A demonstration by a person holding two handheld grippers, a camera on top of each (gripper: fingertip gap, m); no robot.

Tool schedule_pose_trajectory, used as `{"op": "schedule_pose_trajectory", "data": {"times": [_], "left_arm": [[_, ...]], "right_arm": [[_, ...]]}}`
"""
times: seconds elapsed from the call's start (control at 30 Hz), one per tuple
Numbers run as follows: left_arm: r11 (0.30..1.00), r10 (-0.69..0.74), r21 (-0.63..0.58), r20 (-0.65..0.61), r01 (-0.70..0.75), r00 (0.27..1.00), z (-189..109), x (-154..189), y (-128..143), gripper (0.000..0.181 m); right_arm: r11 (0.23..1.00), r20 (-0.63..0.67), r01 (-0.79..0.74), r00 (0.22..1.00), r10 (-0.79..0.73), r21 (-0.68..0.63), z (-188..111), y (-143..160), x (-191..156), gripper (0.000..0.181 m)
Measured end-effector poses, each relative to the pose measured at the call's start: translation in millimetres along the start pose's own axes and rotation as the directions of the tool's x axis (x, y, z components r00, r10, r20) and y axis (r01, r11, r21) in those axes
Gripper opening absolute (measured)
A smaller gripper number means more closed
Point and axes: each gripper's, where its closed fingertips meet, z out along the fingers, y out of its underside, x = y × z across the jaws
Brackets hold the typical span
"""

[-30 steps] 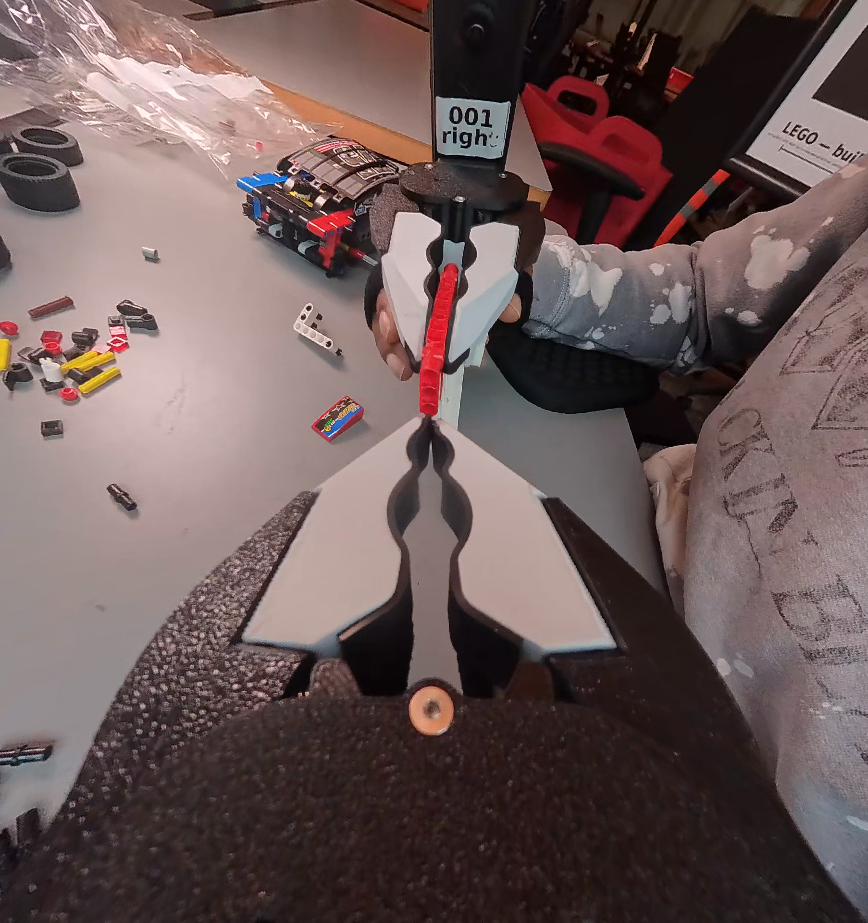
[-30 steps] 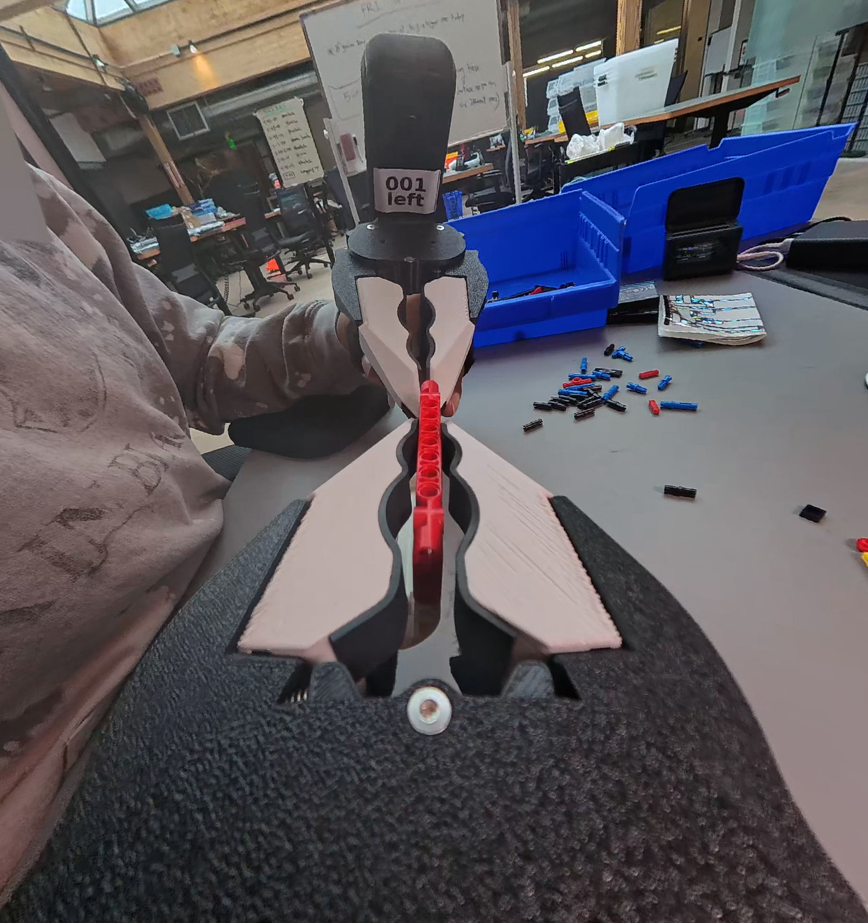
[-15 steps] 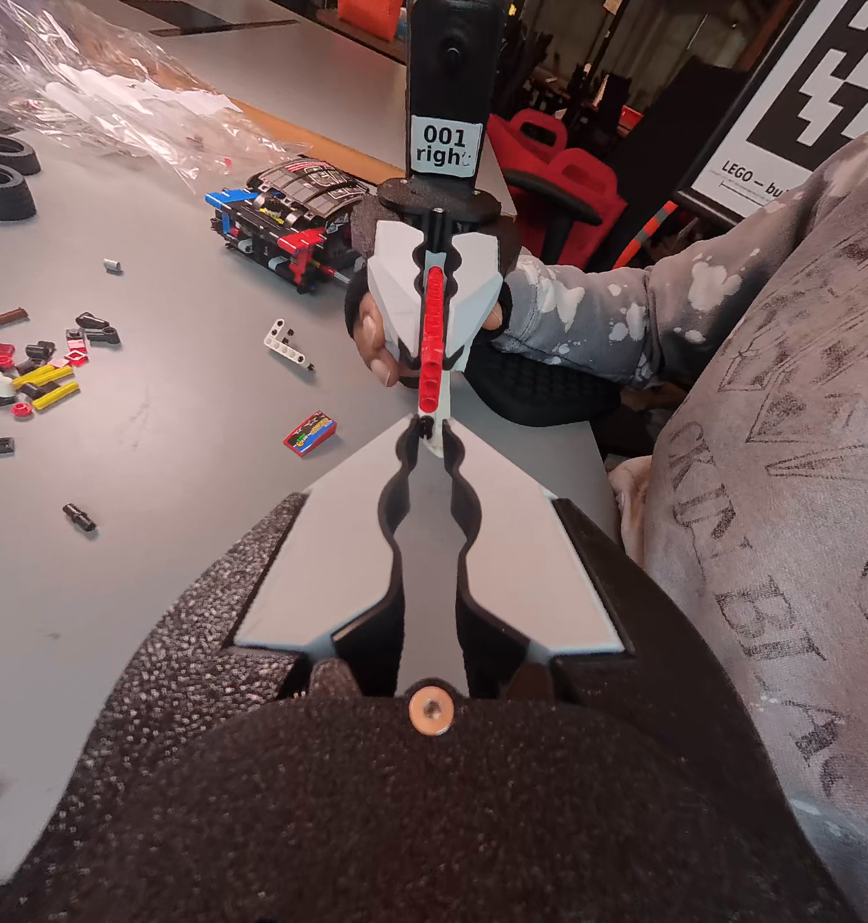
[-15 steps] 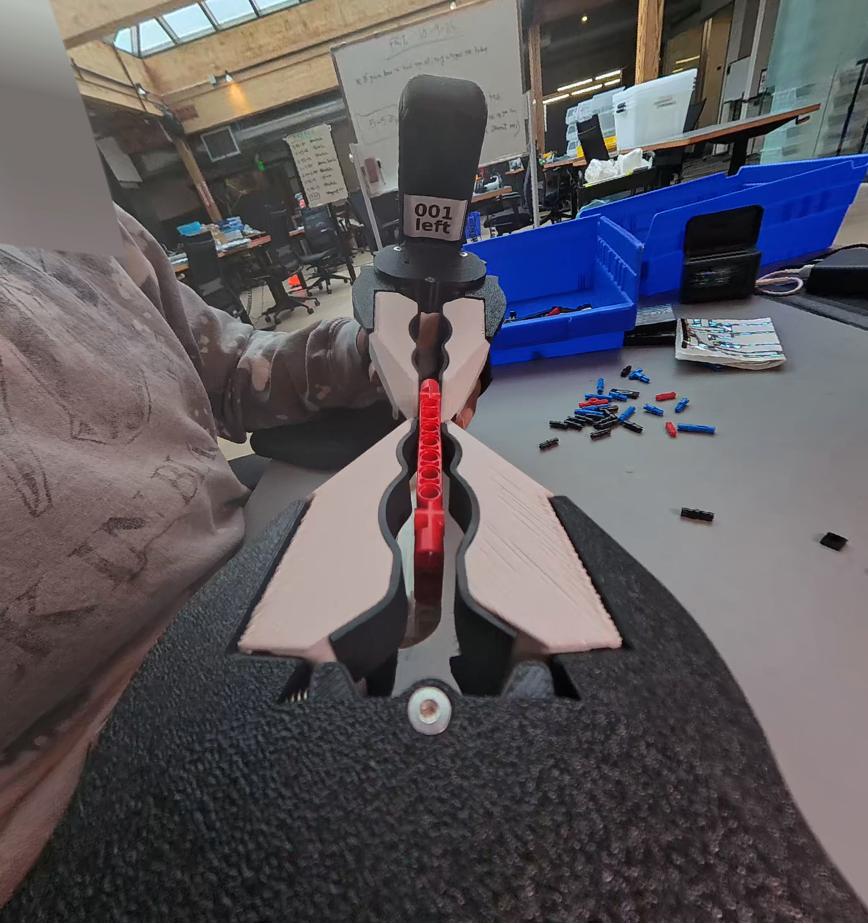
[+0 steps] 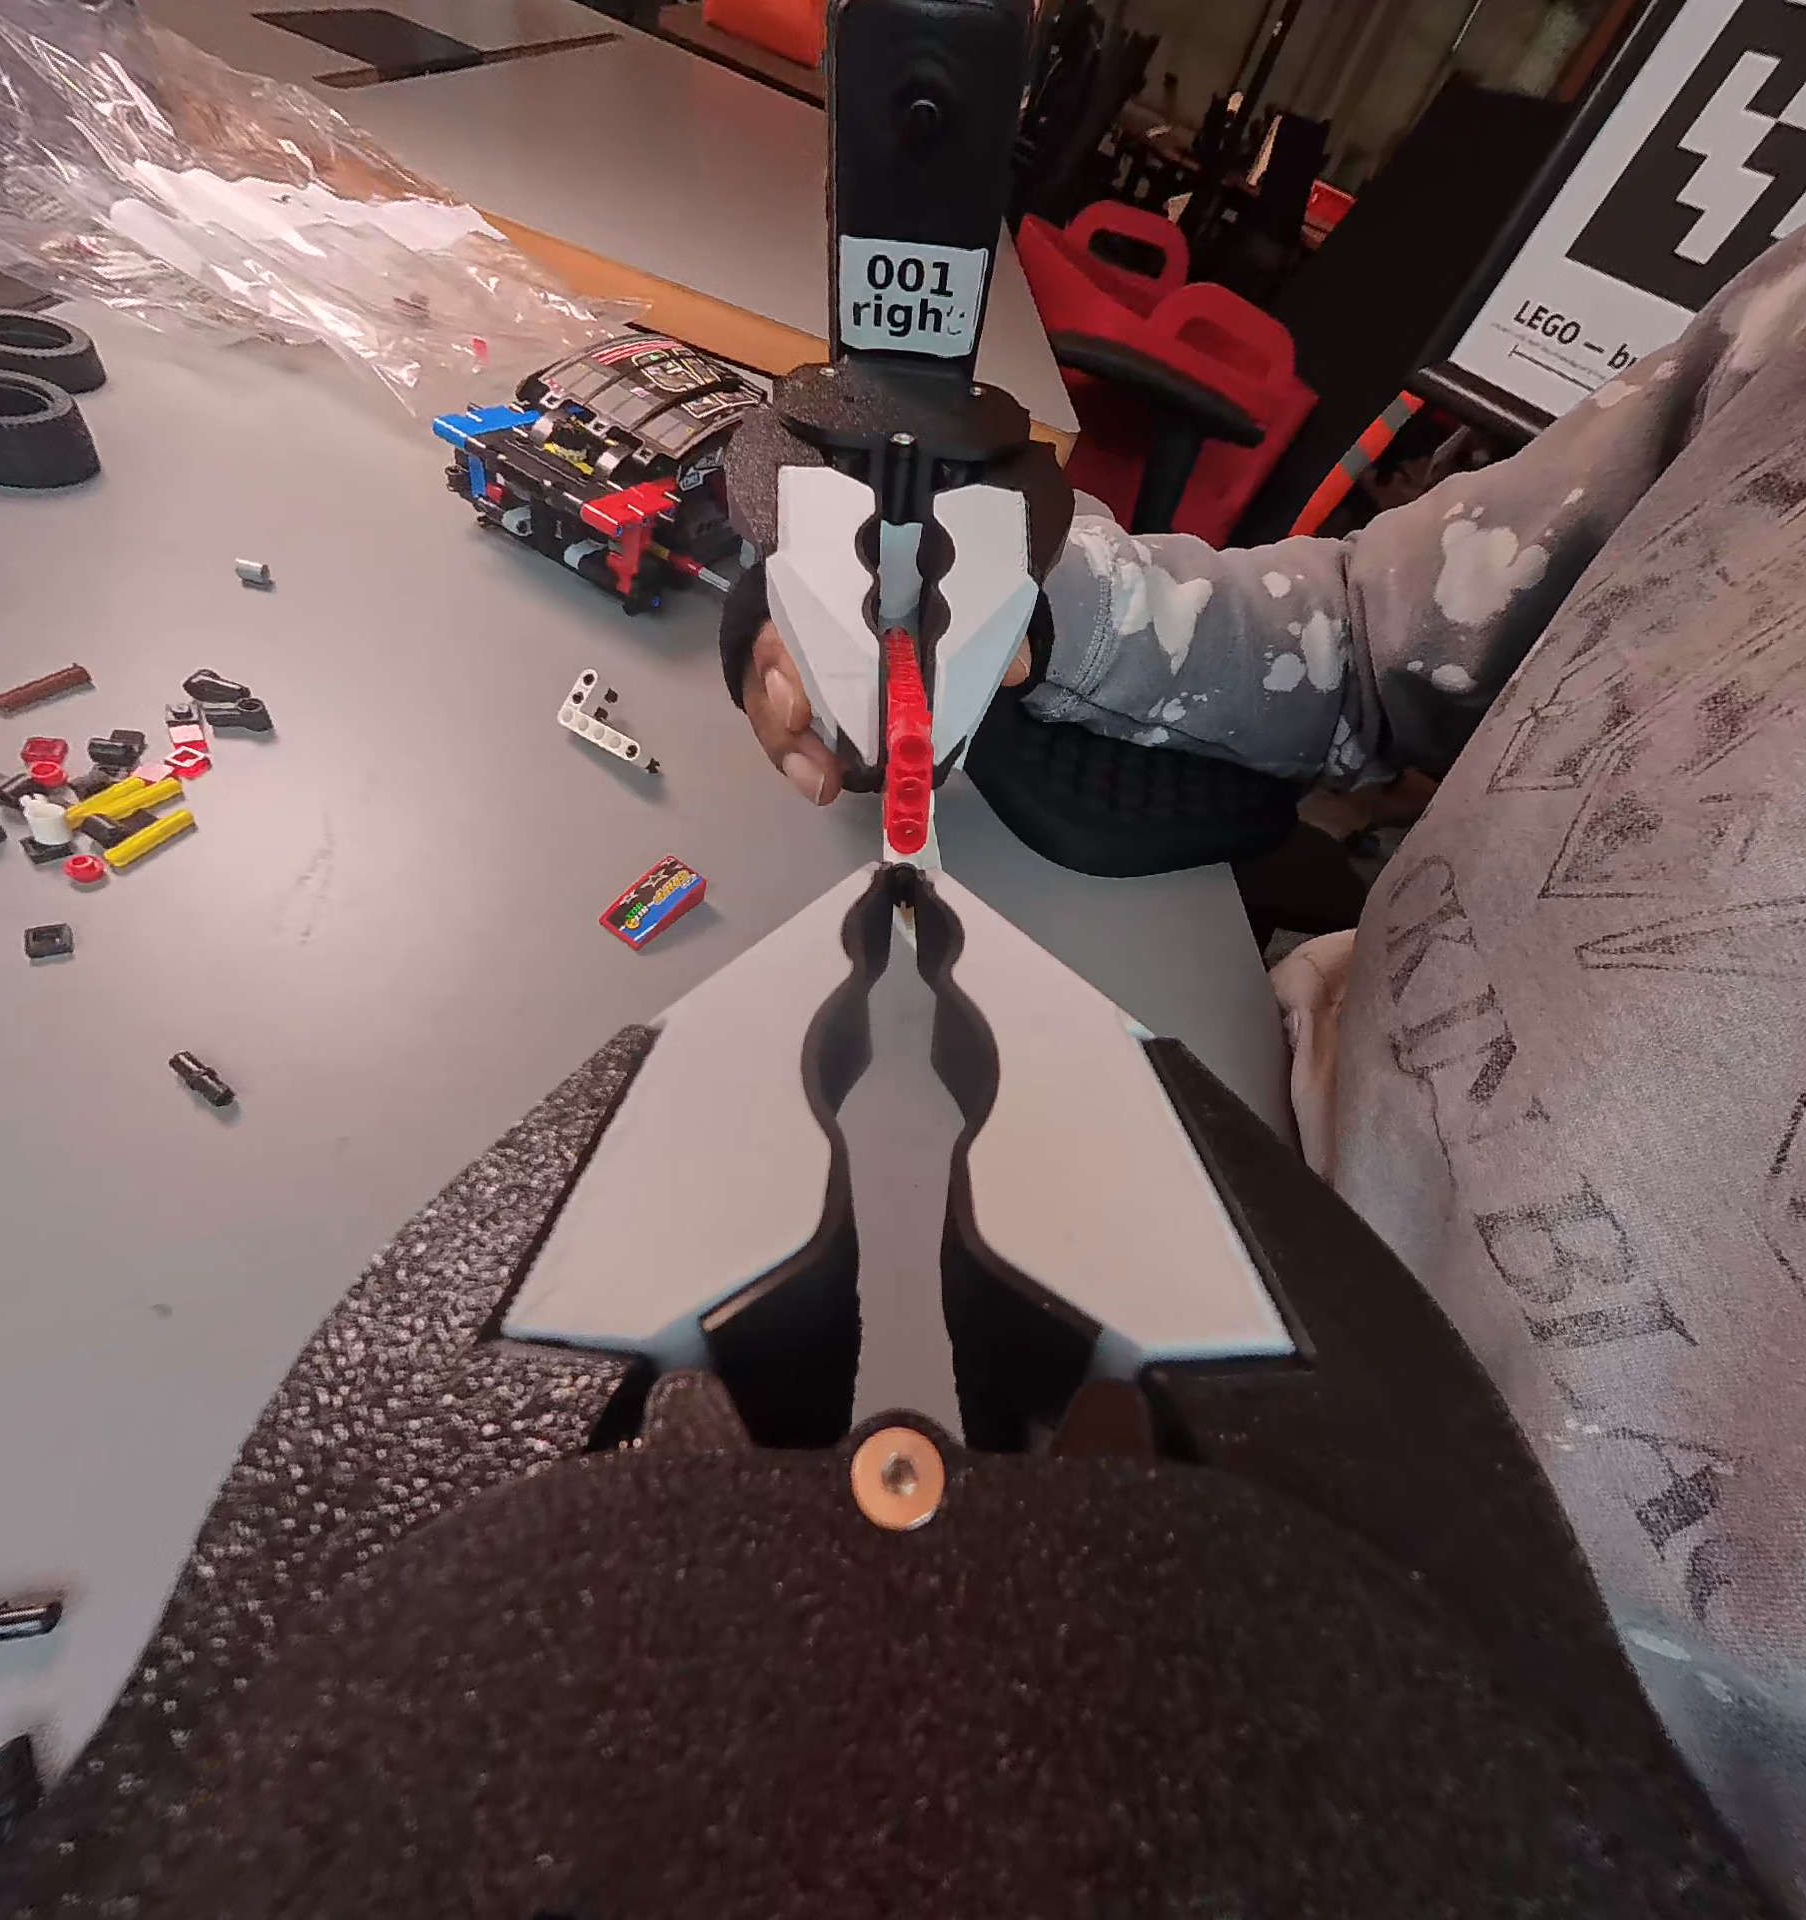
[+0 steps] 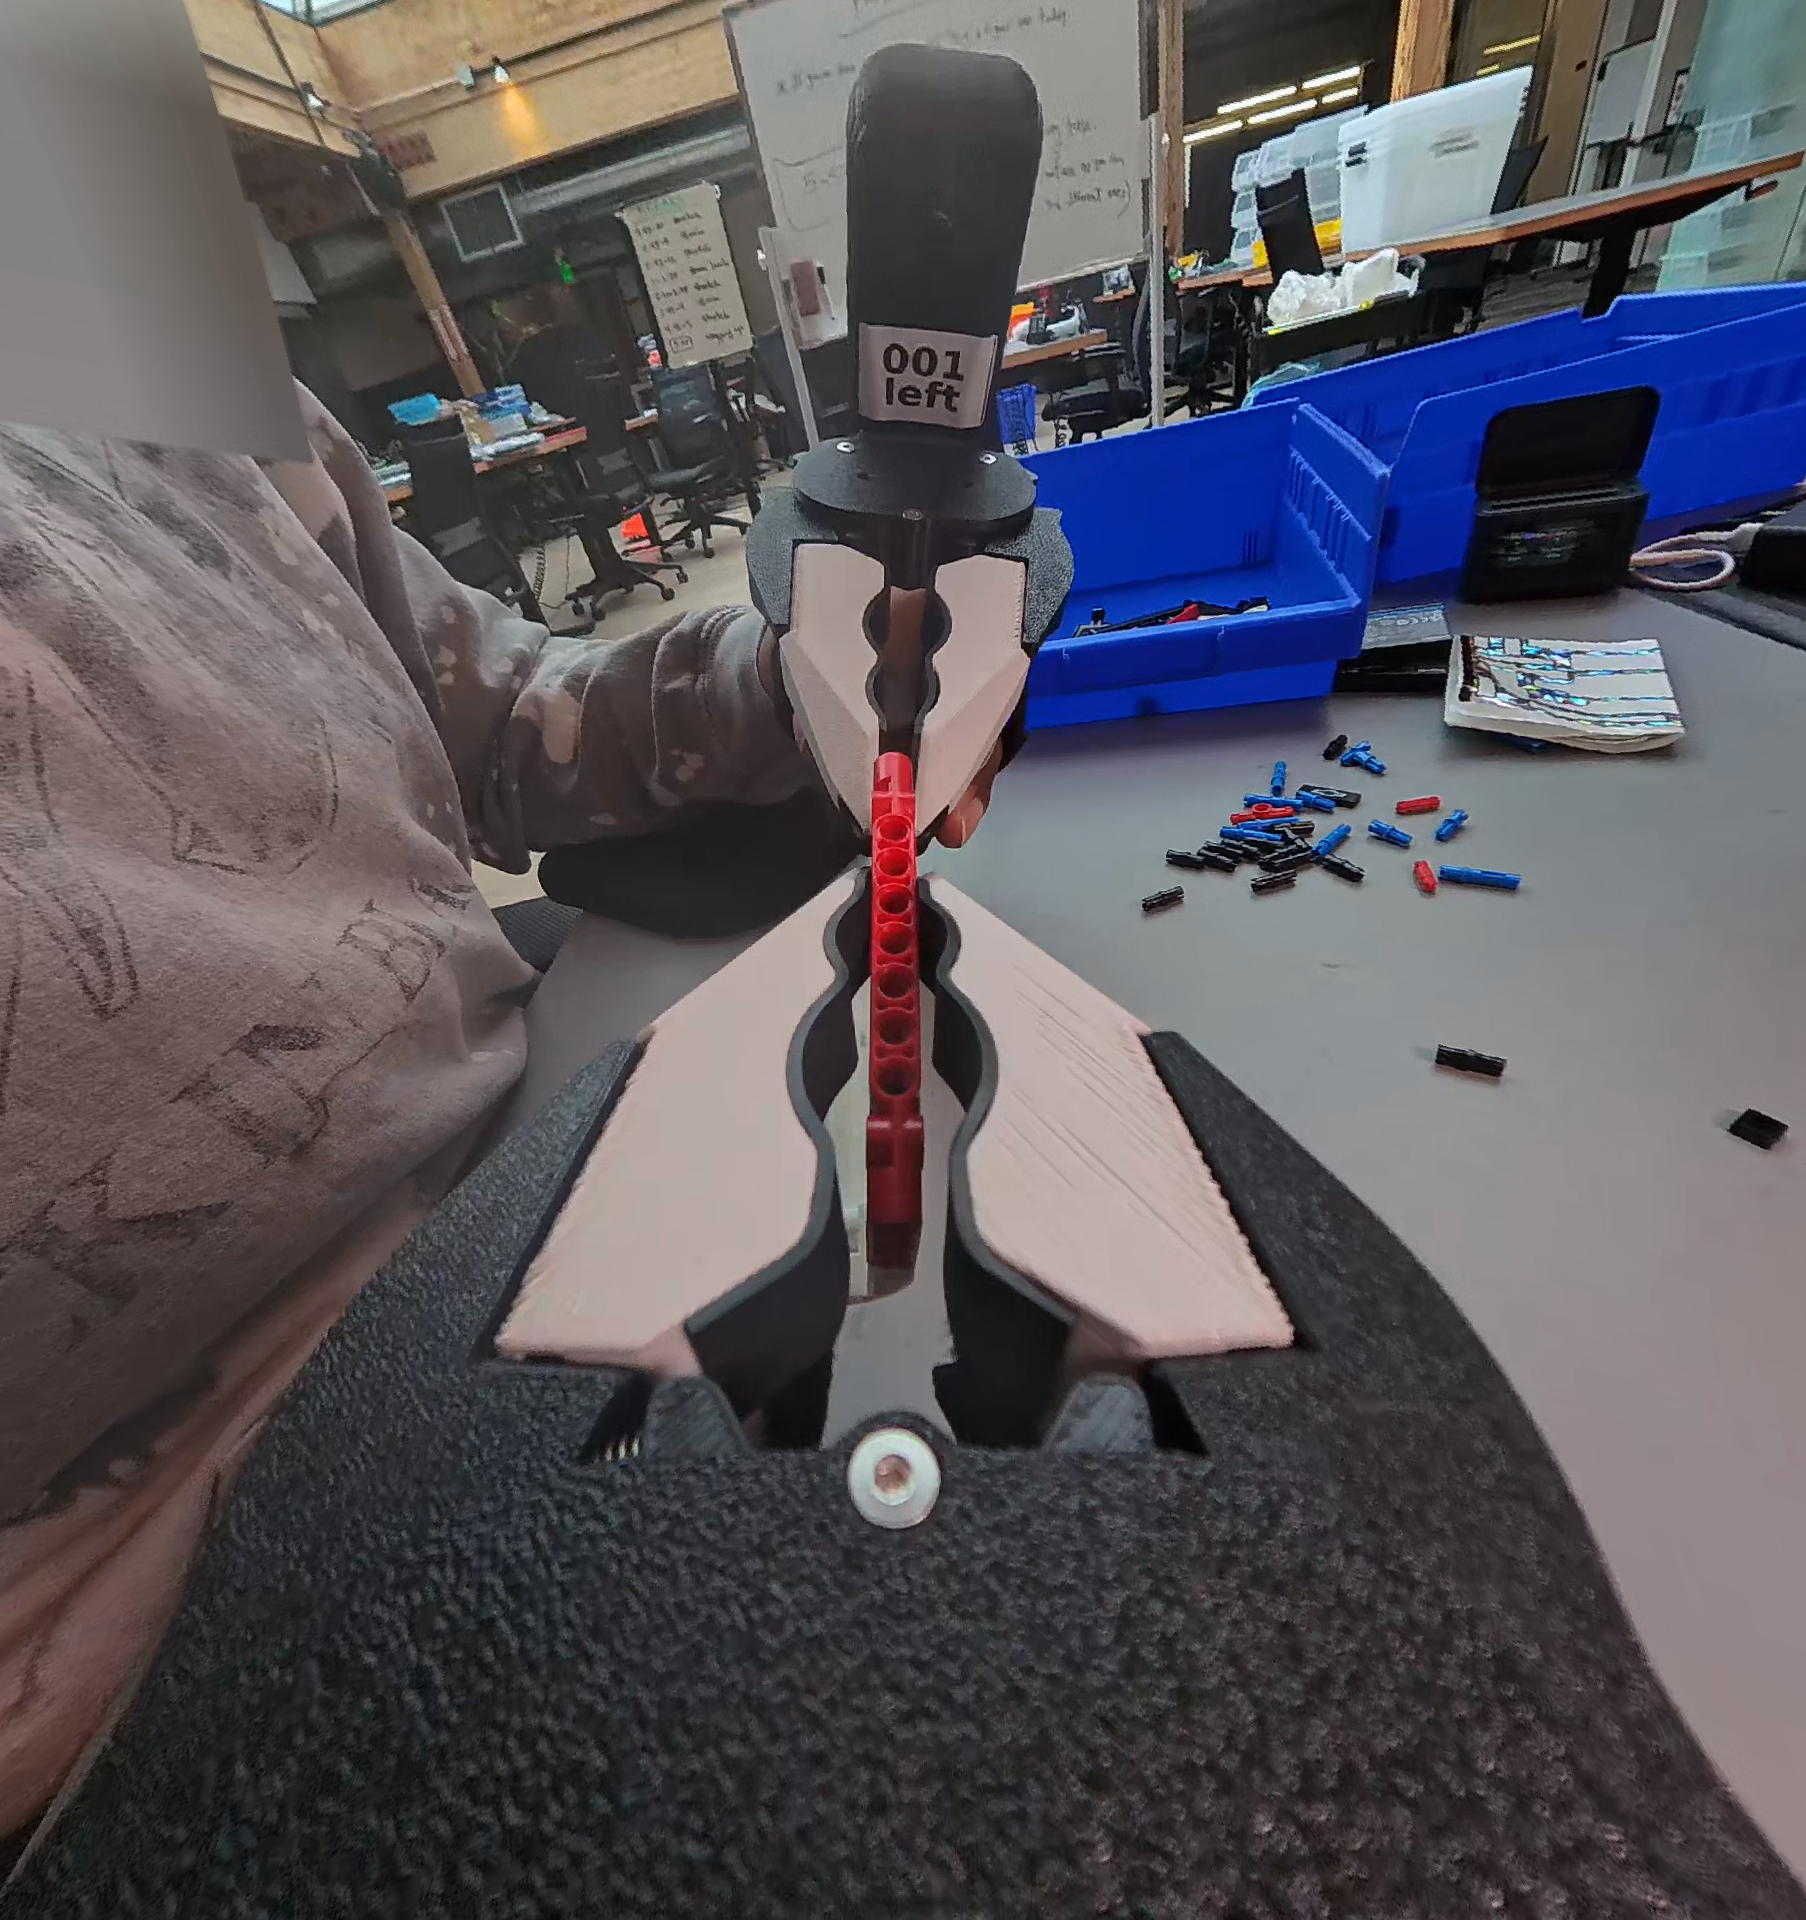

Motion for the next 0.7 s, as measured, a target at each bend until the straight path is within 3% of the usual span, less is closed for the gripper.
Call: {"op": "schedule_pose_trajectory", "data": {"times": [0.23, 0.3, 0.53, 0.57, 0.67, 0.7], "left_arm": [[1.0, -0.03, 0.007, -0.031, 0.03, 0.999, -0.3, -1.0, 2.1, 0.002], [1.0, -0.021, -0.009, -0.033, 0.02, 0.999, 2.8, 1.0, 5.1, 0.002], [1.0, -0.01, -0.012, -0.004, 0.01, 1.0, 1.5, 0.3, 1.7, 0.002], [1.0, -0.018, -0.005, 0.022, 0.018, 1.0, -3.8, -5.5, 0.9, 0.002], [0.993, -0.082, 0.101, 0.173, 0.065, 0.982, -57.2, -43.3, -10.6, 0.001], [0.995, -0.08, 0.079, 0.252, 0.062, 0.964, -69.1, -57.7, -5.3, 0.002]], "right_arm": [[0.988, -0.047, 0.06, 0.997, -0.067, -0.141, 12.1, 23.4, 0.1, 0.018], [0.988, -0.044, 0.076, 0.996, -0.083, -0.134, 16.2, 21.8, -2.2, 0.008], [0.991, -0.036, 0.072, 0.996, -0.076, -0.111, 13.2, 17.8, -0.8, 0.007], [0.992, -0.054, 0.07, 0.996, -0.076, -0.107, 5.2, 17.7, 4.9, 0.007], [0.999, -0.149, 0.036, 0.988, -0.041, -0.037, -33.9, 2.9, 24.1, 0.007], [0.998, -0.157, 0.041, 0.987, -0.047, -0.037, -35.4, 1.4, 24.7, 0.007]]}}
